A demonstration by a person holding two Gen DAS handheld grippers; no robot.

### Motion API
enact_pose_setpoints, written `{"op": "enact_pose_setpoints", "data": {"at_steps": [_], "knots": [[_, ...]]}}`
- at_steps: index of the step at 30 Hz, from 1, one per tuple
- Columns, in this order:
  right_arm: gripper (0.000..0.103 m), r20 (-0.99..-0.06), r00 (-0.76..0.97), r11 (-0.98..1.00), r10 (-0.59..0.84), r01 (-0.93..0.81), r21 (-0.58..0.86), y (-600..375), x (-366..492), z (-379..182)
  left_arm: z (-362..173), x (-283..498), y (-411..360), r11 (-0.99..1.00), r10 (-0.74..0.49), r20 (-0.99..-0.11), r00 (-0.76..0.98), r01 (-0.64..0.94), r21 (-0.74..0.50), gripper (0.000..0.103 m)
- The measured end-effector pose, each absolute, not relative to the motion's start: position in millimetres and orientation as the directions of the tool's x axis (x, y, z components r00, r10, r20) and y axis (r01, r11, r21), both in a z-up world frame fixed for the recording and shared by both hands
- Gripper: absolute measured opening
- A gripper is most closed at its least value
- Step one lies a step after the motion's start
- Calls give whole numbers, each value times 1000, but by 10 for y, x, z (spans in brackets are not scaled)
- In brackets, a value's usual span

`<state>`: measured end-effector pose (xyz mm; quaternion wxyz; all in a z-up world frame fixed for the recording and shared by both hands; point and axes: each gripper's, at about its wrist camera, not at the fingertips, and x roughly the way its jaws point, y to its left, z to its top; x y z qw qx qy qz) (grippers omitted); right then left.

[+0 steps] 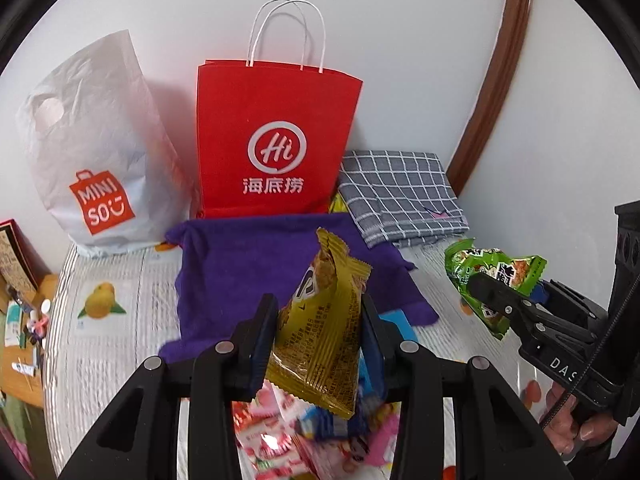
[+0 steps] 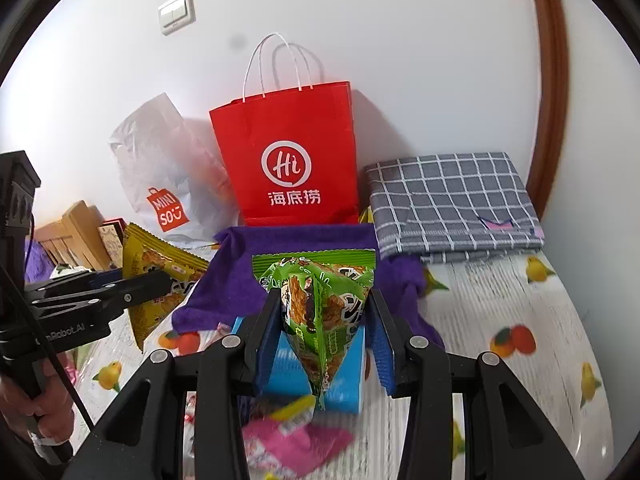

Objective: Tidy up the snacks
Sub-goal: 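Carry both packs onto the purple towel while the right tool opens releasing the green pack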

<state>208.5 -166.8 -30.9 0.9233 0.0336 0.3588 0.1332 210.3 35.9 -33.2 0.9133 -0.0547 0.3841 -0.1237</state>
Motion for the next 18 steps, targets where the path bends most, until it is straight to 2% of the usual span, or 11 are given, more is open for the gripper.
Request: {"op": "enact_pose_setpoints", "data": {"at_steps": [18], "knots": [[41, -661, 682, 947, 313, -281, 158, -1426, 3199, -490, -531, 3094, 636, 974, -225, -717, 659, 139, -178, 38]]}}
